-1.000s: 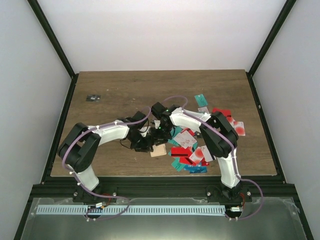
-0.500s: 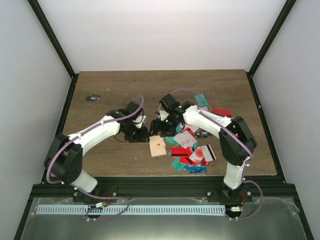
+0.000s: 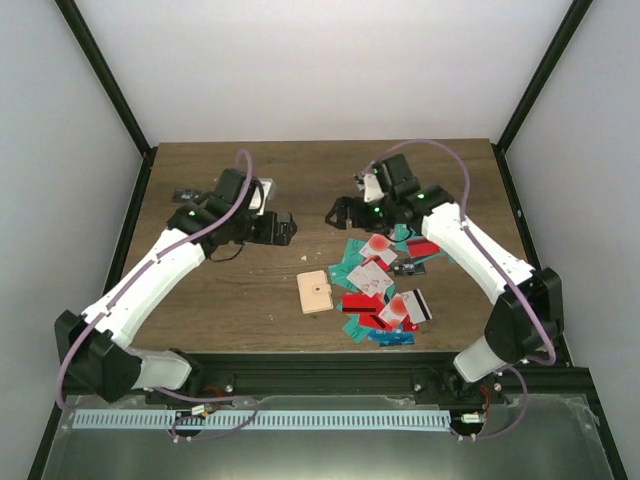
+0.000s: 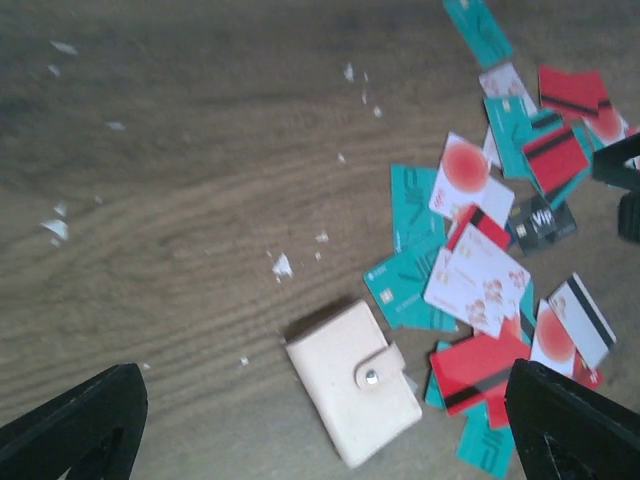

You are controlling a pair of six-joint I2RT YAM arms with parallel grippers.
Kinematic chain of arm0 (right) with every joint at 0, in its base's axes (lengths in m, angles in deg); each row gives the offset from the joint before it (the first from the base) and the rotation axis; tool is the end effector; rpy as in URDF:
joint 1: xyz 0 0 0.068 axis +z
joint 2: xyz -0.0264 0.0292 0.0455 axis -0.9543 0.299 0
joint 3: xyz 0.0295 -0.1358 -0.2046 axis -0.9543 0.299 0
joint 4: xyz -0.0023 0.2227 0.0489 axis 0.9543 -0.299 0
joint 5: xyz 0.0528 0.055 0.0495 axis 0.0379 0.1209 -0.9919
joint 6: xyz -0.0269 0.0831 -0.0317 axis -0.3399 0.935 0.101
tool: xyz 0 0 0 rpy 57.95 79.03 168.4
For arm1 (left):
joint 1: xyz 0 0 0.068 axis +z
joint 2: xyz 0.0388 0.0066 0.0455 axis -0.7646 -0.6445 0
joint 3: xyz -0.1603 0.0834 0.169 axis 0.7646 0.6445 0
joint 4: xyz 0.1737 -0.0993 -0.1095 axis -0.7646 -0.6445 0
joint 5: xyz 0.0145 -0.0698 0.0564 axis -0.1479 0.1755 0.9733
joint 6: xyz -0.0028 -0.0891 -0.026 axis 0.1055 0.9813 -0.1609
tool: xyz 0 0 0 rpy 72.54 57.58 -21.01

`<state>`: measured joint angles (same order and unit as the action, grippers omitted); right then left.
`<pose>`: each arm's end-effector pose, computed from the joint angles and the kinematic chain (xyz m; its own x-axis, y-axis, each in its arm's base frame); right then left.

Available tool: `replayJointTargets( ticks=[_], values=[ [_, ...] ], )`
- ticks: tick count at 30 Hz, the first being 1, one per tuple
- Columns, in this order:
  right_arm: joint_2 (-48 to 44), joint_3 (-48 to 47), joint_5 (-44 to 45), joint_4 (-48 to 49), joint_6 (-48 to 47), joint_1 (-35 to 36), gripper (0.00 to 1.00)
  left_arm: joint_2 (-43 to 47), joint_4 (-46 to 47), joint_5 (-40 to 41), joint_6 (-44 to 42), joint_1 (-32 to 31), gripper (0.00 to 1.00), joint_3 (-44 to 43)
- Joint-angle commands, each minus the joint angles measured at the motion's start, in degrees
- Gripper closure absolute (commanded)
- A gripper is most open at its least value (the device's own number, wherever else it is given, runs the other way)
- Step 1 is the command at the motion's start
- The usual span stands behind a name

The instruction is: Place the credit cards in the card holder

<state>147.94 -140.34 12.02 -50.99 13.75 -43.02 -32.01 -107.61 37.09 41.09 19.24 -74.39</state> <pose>0.2640 0.1907 0.2546 -0.9150 -0.0389 -0.4015 -0.2879 0.7600 0.5826 0.2321 -0.1516 0.2677 -0.8325 0.1106 -0.5428 0.3230 0.8930 -0.3135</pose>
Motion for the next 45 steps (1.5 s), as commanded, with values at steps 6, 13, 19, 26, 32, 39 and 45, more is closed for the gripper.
replayJointTargets(
  ticks=[6,13,19,26,32,39,45],
  values=[
    [-5.83,-2.47,25.82,0.43,-7.23,-4.40,0.00,13.02,24.84,24.88,-9.17,1.00,0.00,15.47],
    [-12.22,6.04,36.09,10.73,-14.42,-9.90,0.00,22.25,48.43,29.46,-19.66,6.71,0.01,35.42],
    [-19.51,22.48,48.72,26.62,-19.01,-10.75,0.00,16.50,54.85,24.35,-23.74,13.44,0.00,39.51],
    [-30.95,49.70,42.92,55.11,-22.90,-13.40,0.00,7.39,67.28,13.28,-19.12,25.24,0.00,43.90],
    [-32.78,64.70,42.27,75.17,-22.16,-13.89,0.00,1.69,82.10,12.25,-18.57,28.85,0.00,49.12],
    [-23.27,71.72,35.61,99.22,-24.33,-18.64,0.00,-3.84,95.23,10.43,-18.51,30.10,0.00,52.00],
    [-13.61,68.93,30.07,108.12,-26.53,-22.03,0.00,-5.02,99.87,10.40,-20.71,30.27,0.00,52.53]
  ],
)
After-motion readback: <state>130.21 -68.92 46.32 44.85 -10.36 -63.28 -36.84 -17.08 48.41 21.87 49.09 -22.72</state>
